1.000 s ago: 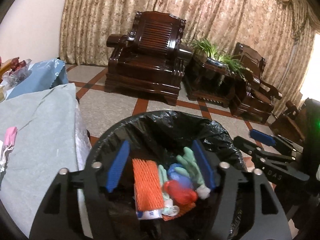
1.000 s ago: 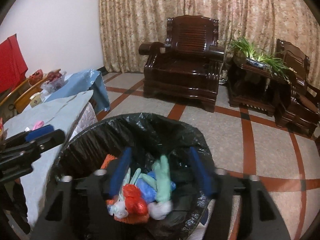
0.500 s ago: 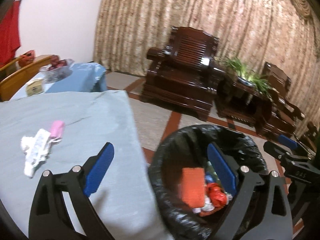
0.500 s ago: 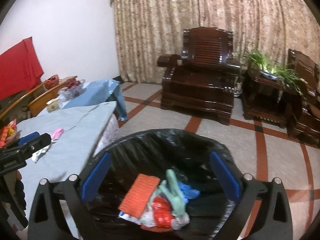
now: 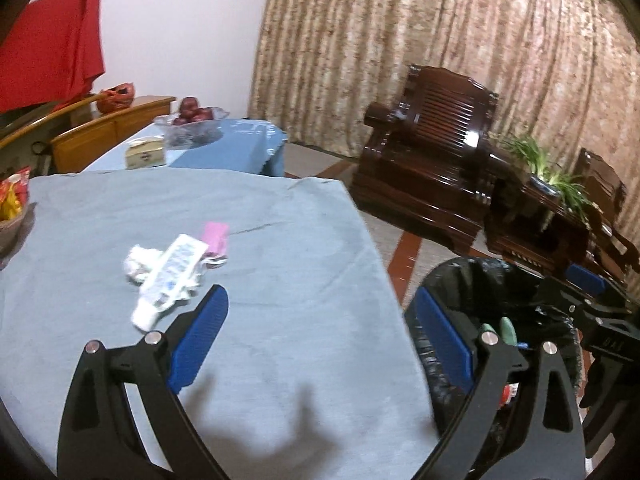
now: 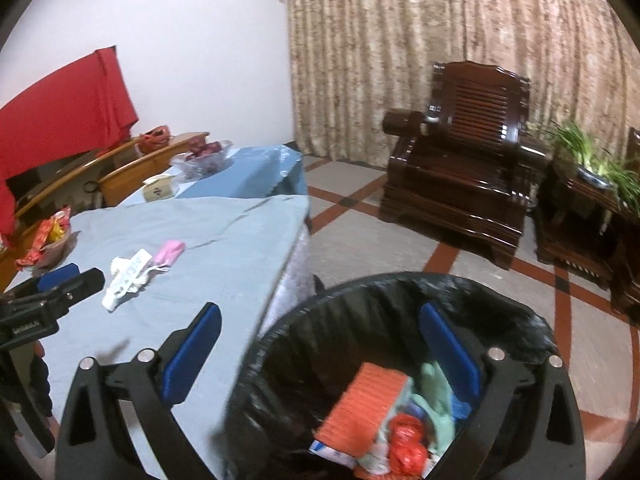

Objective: Collect trash
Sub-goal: 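Move both grippers back over the table toward the white tube, then grasp the white tube by its cap with the left gripper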

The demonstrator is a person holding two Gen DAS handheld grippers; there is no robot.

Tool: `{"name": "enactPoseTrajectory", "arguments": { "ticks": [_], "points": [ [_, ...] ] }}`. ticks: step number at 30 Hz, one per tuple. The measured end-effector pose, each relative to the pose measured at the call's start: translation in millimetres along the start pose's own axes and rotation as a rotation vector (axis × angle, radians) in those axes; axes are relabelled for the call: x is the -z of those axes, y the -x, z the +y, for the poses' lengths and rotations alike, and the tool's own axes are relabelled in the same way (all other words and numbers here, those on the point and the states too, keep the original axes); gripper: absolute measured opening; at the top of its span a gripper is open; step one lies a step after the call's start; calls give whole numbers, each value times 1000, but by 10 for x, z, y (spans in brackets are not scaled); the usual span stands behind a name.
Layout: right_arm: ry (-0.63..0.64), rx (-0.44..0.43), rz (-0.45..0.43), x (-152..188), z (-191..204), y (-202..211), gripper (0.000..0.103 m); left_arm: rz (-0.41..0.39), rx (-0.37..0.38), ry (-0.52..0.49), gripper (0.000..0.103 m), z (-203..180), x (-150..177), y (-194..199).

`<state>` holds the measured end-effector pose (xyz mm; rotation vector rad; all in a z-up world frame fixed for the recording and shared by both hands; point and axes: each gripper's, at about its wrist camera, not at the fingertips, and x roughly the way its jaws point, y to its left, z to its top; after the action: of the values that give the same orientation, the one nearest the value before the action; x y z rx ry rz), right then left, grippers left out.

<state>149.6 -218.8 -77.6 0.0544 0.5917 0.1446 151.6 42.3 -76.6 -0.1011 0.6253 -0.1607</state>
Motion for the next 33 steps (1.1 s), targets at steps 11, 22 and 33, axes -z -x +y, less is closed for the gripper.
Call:
{"name": "enactPoseTrajectory", "arguments": {
  "ticks": [11,22,33],
  "points": [
    [68,-74,6,-140,565,-315,97,-25,-91,60,92,619,-77,148],
    [112,-116,27,-228,1148,-793,97,-15,-148,85,92,1104,-62,73],
    [130,-106,99,-113,1465,-1359,97,69,-218,111,92,1669,167,-327]
  ]
}}
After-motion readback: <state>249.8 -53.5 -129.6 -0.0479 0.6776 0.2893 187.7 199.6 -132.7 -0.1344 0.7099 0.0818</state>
